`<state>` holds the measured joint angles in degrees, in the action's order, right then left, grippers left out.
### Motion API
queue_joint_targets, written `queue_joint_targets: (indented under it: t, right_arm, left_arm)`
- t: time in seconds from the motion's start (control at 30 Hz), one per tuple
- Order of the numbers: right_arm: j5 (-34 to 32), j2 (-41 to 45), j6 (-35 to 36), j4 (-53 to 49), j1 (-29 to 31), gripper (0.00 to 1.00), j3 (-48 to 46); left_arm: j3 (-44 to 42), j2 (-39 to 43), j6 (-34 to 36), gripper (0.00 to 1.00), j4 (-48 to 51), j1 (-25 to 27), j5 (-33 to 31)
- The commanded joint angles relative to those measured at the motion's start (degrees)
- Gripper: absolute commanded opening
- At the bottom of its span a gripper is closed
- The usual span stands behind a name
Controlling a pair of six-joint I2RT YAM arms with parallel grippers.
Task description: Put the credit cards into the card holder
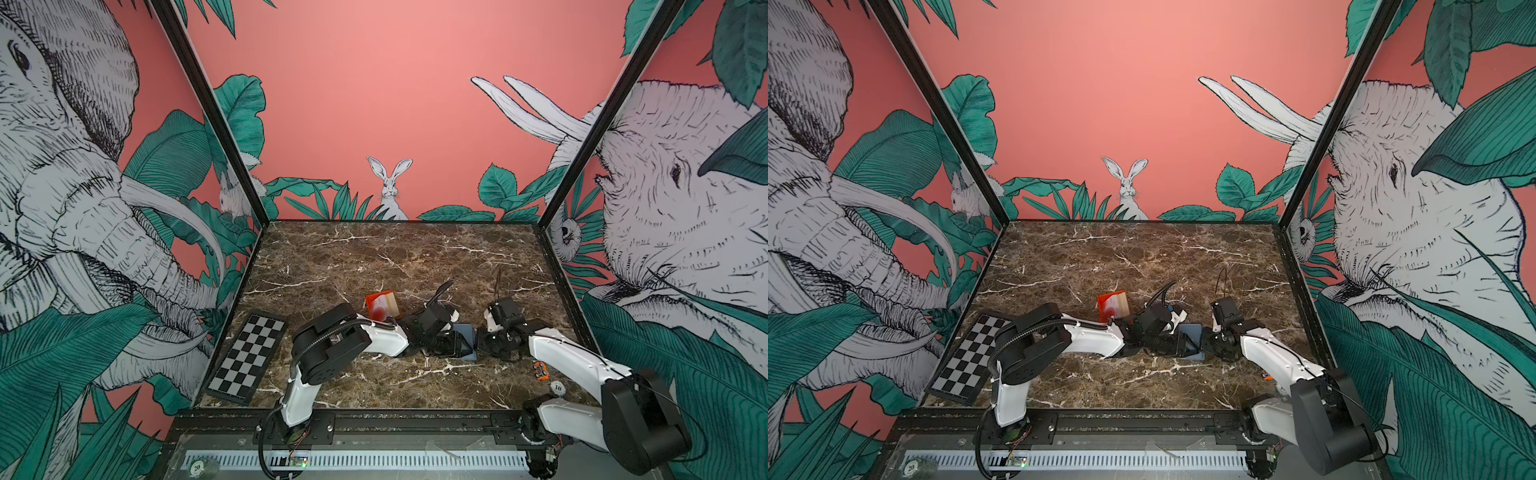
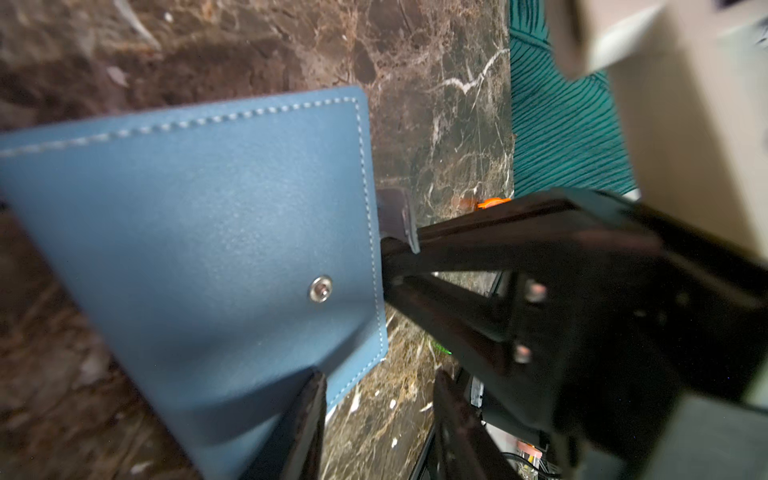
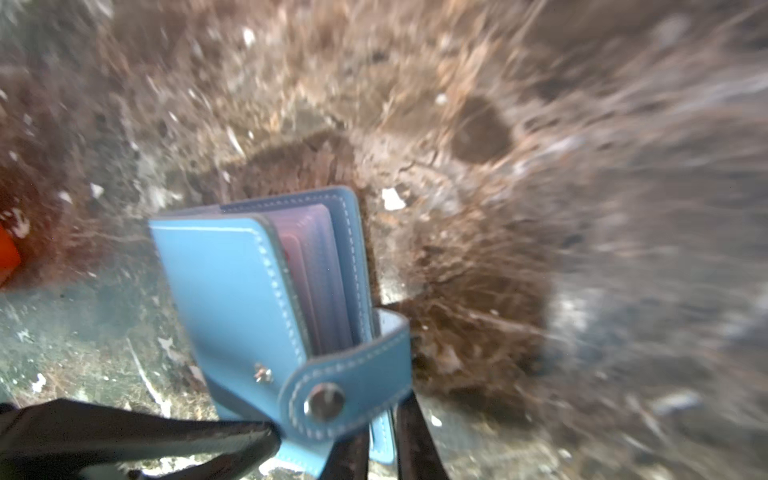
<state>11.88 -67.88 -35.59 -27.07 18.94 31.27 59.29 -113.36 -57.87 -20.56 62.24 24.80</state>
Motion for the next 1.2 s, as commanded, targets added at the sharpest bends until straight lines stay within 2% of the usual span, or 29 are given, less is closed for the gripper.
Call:
queue_joint_targets:
  t: [0.0, 0.17, 0.37, 0.47, 0.67, 0.93, 1.17]
  right_arm:
    - [-5.34, 3.42, 0.10, -4.24, -0.29, 0.19, 2.01]
    - [-3.66, 2.81, 2.20, -4.95, -0.34, 0.29, 3.23]
    - [2.25, 0.78, 3.65, -1.77, -0.35, 0.33, 3.48]
    - [4.52, 1.49, 3.51, -0.59, -0.31, 0.34, 3.46]
    - [3.74, 2.17, 3.58, -0.48, -0.31, 0.35, 3.54]
    - [4.75, -2.89, 3.81, 0.38, -0.22, 0.34, 5.51]
    - [1.07, -4.00, 3.73, -2.20, -0.13, 0.29, 6.96]
  left_arm:
    - [-0.86, 0.86, 1.01, 0.43, 5.94, -0.45, -2.03]
    - [-0.58, 0.46, 0.83, 0.43, 5.78, -0.52, -1.77]
    - [1.20, 0.59, 0.88, 0.43, 5.53, -0.64, -1.34]
    - [2.12, 0.60, 0.99, 0.43, 5.49, -0.70, -1.11]
    - [2.24, -0.46, 0.13, 0.43, 3.82, -0.90, -0.02]
    - [2.24, -0.13, 0.34, 0.42, 3.06, -0.89, 0.23]
    - [1.98, -0.33, 0.04, 0.42, 2.34, -0.89, 0.58]
